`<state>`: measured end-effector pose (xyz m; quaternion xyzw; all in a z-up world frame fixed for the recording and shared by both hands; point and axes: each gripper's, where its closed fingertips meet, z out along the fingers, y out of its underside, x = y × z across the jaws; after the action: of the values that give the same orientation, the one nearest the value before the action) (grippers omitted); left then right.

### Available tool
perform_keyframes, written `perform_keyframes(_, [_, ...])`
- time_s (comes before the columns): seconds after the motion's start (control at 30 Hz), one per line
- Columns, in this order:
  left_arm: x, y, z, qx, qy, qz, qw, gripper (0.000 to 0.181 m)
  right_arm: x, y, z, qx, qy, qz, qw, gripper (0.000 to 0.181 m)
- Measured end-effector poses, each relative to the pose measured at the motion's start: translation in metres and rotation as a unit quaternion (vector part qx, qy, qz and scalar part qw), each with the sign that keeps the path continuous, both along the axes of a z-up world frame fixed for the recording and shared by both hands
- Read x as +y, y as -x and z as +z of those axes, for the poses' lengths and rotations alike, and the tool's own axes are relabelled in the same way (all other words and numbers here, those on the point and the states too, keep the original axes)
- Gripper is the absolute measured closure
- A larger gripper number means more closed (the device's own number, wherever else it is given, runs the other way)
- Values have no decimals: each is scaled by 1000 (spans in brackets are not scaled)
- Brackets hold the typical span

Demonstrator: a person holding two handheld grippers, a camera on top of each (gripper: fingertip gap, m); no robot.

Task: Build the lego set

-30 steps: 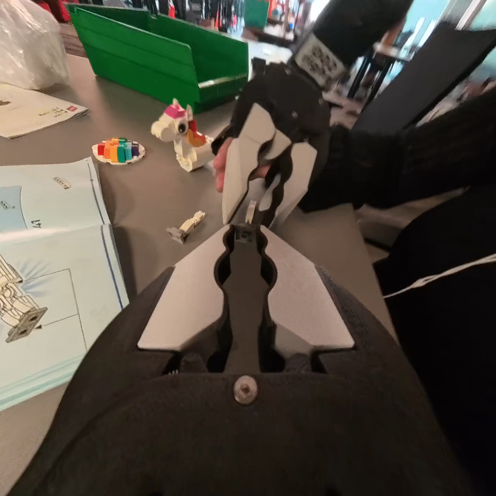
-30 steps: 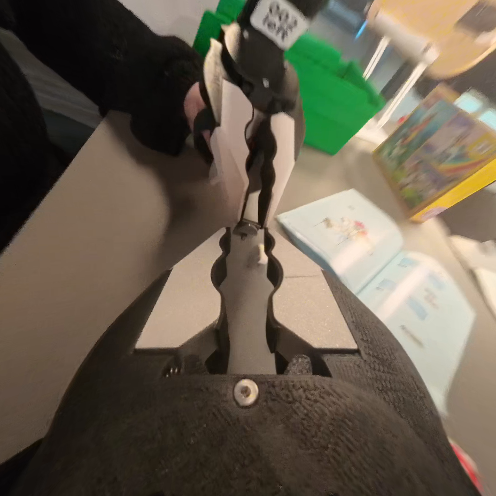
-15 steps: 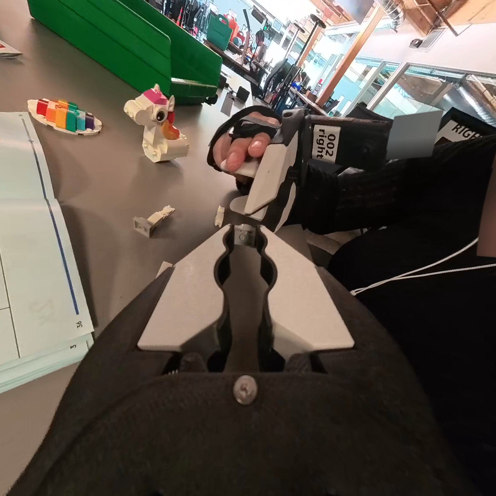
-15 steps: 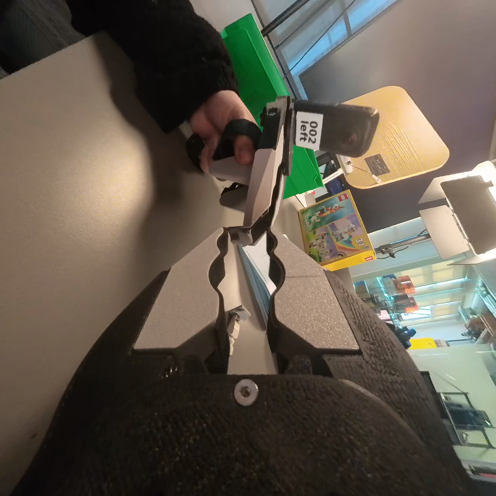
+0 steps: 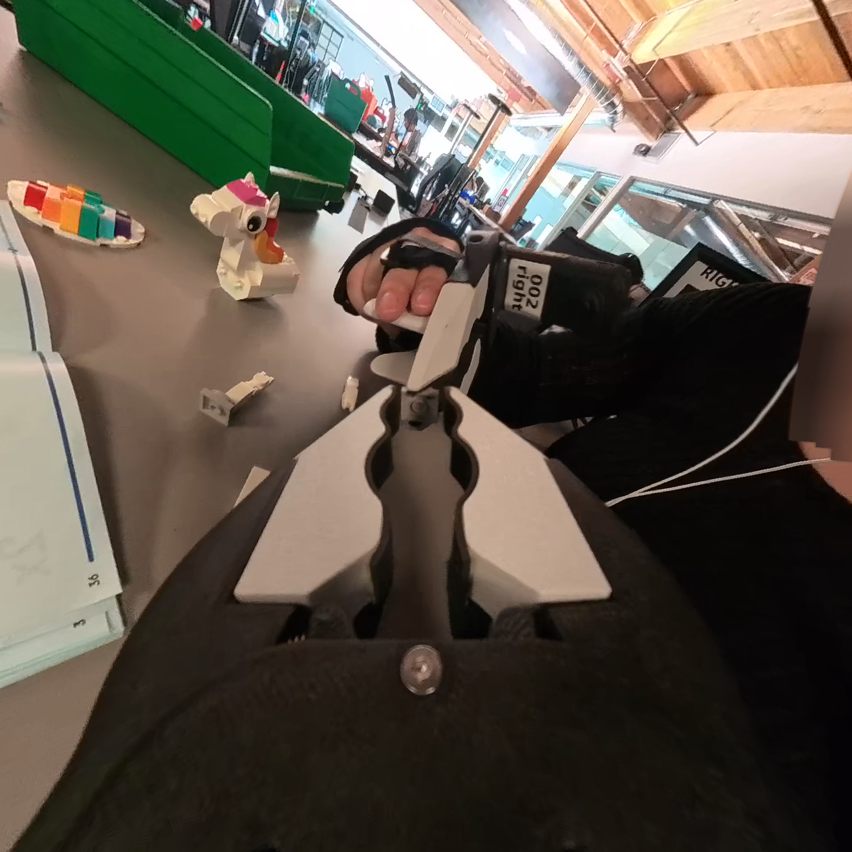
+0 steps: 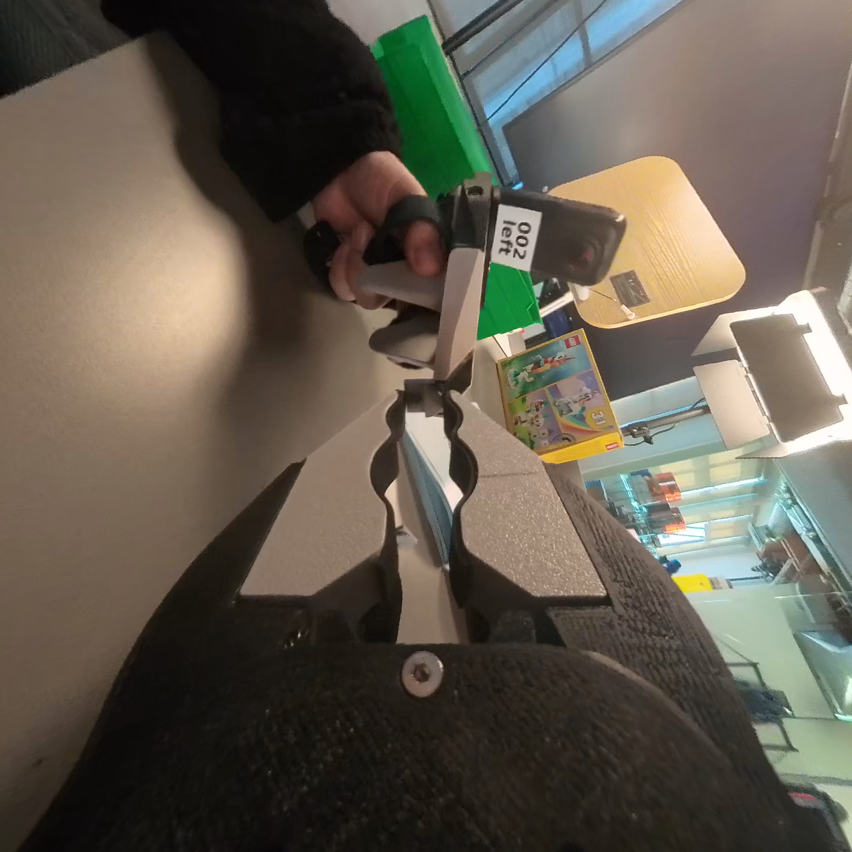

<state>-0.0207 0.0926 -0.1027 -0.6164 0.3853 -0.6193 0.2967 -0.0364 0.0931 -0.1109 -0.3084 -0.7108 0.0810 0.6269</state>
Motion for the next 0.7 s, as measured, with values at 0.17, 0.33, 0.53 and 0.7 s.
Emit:
perform_keyframes(0.17, [-4, -1, 0, -3, 11, -15, 1000, 160, -2, -2, 9, 22, 12, 7, 1000, 167])
perform_keyframes(0.33, [-5, -2, 0, -11, 30, -24, 999, 166, -2, -1, 5, 12, 9, 7, 1000, 167])
perform_keyframes(0.53, [-5, -3, -1, 10, -33, -6, 999, 166, -4, -9, 7, 3, 80, 13, 997, 161])
perform_keyframes(0.7, [2, -3, -6, 49, -125, 37, 990, 166, 11, -64, -26, -105, 335, -42, 935, 146])
